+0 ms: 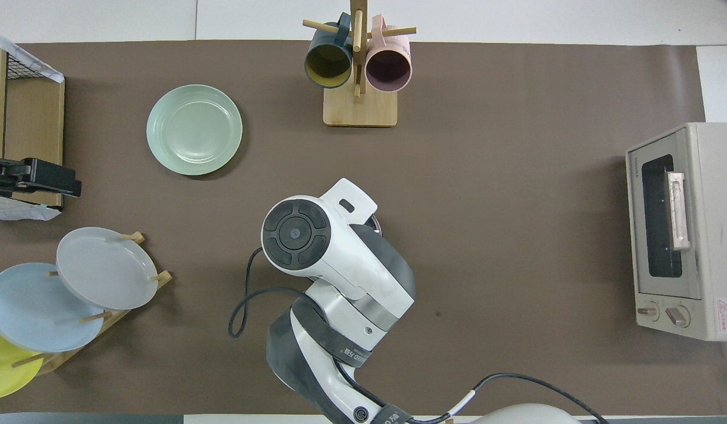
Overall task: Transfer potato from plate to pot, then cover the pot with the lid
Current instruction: 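Lower the glass lid onto the saucepan with the right gripper and release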
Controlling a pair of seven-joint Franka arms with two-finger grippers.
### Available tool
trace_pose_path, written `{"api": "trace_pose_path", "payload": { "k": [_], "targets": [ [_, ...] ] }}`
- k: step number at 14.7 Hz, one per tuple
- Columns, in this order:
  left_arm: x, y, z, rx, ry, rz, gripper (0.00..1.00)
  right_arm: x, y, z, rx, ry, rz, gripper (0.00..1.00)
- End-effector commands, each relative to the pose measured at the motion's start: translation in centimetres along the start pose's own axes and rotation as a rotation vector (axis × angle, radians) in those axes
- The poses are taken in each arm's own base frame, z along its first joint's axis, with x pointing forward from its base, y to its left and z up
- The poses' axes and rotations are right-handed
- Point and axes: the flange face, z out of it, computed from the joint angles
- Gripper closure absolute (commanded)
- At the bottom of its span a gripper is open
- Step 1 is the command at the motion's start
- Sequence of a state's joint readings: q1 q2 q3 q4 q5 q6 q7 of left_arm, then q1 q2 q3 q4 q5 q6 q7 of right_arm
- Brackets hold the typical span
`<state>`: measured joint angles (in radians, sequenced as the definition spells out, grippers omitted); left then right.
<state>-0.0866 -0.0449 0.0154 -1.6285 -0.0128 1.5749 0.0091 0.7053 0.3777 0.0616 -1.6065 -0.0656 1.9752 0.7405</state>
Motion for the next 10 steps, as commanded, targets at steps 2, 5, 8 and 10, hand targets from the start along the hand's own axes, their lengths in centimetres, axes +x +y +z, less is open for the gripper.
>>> {"api": "trace_pose_path", "payload": {
  "k": [2, 5, 8, 10],
  "targets": [
    [-0.1, 0.1, -0.2, -0.011, 0.022, -0.027, 0.00, -1.0, 0.2, 0.0, 0.003, -0.001, 0.032, 1.00],
    [0.0, 0.3, -0.2, -0.011, 0.028, -0.024, 0.00, -1.0, 0.3, 0.1, -0.002, -0.006, 0.051, 1.00],
    [0.1, 0.4, 0.6, -0.011, 0.039, -0.024, 0.00, -1.0, 0.4, 0.1, -0.002, -0.008, 0.065, 1.00],
    [-0.2, 0.3, 0.9, -0.009, 0.038, -0.026, 0.00, -1.1, 0.3, 0.0, -0.004, -0.007, 0.063, 1.00]
  ]
}}
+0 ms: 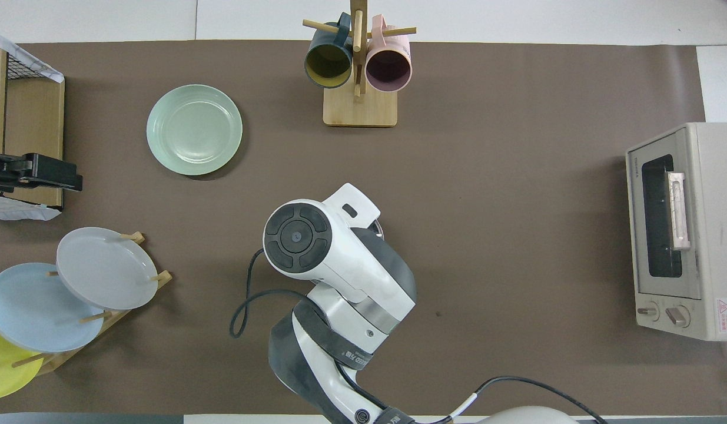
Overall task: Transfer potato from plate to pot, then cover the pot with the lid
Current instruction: 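Lower the glass lid onto the saucepan with the right gripper and release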
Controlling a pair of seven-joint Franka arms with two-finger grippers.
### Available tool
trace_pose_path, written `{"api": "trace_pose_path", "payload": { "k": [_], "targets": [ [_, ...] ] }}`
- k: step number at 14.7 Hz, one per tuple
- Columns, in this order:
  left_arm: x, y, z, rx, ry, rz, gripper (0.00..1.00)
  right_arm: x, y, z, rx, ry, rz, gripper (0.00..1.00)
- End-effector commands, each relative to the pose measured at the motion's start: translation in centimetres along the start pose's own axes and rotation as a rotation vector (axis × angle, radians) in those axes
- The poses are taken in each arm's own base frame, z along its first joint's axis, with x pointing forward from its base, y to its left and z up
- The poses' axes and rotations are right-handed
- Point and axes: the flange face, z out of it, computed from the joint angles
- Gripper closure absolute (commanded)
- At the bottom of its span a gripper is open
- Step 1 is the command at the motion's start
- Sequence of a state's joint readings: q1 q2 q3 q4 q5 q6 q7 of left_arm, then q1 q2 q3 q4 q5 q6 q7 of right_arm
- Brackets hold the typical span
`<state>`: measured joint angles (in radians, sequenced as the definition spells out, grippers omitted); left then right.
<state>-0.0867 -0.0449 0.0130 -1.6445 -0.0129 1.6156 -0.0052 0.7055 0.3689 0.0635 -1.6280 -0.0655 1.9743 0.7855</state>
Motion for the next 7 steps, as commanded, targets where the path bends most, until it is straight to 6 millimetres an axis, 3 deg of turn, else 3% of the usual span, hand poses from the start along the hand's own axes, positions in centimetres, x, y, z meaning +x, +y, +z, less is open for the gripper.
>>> {"api": "trace_pose_path", "payload": {
  "k": [1, 6, 7],
  "targets": [
    [-0.5, 0.1, 0.7, -0.011, 0.017, -0.016, 0.00, -0.6, 0.1, -0.4, 0.008, 0.003, 0.024, 1.00],
    [-0.7, 1.4, 1.1, -0.009, 0.002, 0.002, 0.00, -0.5, 0.3, -0.2, 0.010, 0.003, 0.037, 1.00],
    [-0.8, 1.6, 1.1, -0.009, -0.007, 0.007, 0.00, -0.5, 0.3, -0.2, 0.012, 0.005, 0.036, 0.68]
  ]
}}
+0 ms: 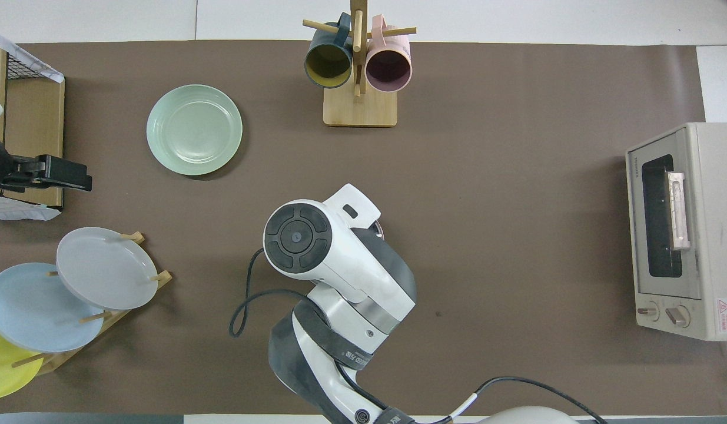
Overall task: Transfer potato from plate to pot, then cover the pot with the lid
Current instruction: 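Lower the glass lid onto the saucepan with the right gripper and release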
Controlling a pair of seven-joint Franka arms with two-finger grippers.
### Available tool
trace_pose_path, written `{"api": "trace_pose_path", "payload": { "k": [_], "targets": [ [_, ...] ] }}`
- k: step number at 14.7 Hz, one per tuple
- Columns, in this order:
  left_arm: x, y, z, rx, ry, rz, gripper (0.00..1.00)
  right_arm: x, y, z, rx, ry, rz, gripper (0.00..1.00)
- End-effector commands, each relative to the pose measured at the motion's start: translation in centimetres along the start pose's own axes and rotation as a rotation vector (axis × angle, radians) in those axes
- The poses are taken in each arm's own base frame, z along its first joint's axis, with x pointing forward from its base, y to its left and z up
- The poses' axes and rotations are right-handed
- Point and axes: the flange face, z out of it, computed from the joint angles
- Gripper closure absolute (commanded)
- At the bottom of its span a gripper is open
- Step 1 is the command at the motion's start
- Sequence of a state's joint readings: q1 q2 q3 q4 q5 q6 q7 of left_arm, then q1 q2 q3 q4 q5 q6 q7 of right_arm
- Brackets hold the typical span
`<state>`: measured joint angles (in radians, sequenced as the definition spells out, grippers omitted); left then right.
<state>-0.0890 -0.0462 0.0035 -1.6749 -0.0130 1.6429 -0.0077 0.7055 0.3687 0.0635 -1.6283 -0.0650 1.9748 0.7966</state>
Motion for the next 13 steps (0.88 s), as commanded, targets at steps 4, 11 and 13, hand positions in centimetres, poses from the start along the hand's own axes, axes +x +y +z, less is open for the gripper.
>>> {"api": "trace_pose_path", "payload": {
  "k": [4, 11, 13],
  "targets": [
    [-1.3, 1.0, -0.1, -0.008, -0.048, -0.006, 0.00, -0.4, 0.3, -0.2, 0.013, 0.008, 0.022, 0.00],
    [-1.5, 1.2, -0.5, -0.008, -0.044, -0.001, 0.00, 0.4, 1.8, -2.6, 0.015, 0.017, 0.020, 0.00],
    [-1.5, 1.3, -0.5, -0.008, -0.042, 0.002, 0.00, 1.9, 4.6, -4.5, 0.011, 0.018, 0.004, 0.00]
  ]
}}
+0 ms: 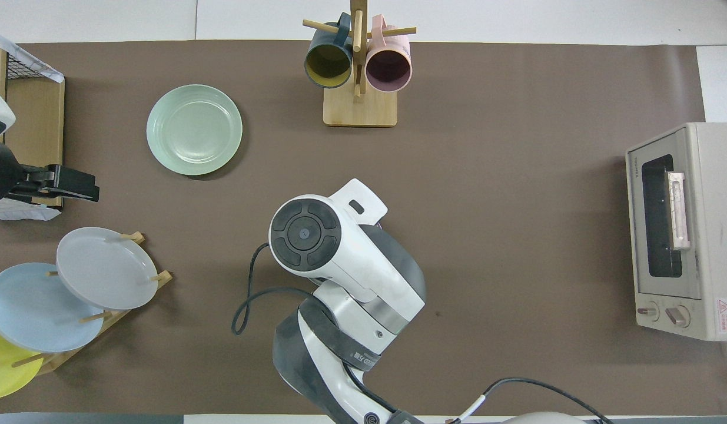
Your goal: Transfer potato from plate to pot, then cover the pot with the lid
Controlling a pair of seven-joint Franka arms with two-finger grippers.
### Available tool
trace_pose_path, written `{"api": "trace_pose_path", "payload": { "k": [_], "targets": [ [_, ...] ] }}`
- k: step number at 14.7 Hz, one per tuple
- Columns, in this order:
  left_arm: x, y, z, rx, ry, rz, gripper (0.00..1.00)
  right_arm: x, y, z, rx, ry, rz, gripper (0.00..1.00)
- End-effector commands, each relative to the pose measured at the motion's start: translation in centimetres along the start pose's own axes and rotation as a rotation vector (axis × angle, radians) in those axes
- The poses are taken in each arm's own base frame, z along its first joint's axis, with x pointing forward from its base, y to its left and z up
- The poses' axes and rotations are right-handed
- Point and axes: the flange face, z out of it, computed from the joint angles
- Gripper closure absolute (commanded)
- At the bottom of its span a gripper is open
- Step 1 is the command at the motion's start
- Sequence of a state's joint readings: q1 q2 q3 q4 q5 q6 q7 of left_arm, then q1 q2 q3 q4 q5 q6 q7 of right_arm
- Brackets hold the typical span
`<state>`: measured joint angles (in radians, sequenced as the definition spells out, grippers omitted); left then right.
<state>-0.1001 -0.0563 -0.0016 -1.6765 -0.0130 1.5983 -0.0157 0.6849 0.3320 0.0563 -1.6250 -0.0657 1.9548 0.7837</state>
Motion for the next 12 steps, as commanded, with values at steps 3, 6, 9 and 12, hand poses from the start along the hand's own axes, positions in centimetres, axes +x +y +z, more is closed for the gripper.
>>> {"api": "trace_pose_path", "payload": {
  "k": [3, 6, 9, 12],
  "targets": [
    [-0.9, 1.0, -0.4, -0.008, 0.000, 0.003, 0.00, 4.1, 9.2, -6.2, -0.002, 0.005, -0.007, 0.00],
    [-1.0, 1.2, -0.7, -0.008, 0.005, 0.008, 0.00, 6.0, 13.6, -8.3, 0.001, 0.017, 0.026, 0.00],
    [-1.0, 1.2, -0.7, -0.008, 0.005, 0.008, 0.00, 7.6, 19.2, -10.2, -0.006, 0.013, 0.089, 0.00],
    [-1.0, 1.2, -0.7, -0.008, 0.005, 0.009, 0.00, 8.7, 26.7, -11.8, -0.026, -0.026, 0.046, 0.00]
  ]
}}
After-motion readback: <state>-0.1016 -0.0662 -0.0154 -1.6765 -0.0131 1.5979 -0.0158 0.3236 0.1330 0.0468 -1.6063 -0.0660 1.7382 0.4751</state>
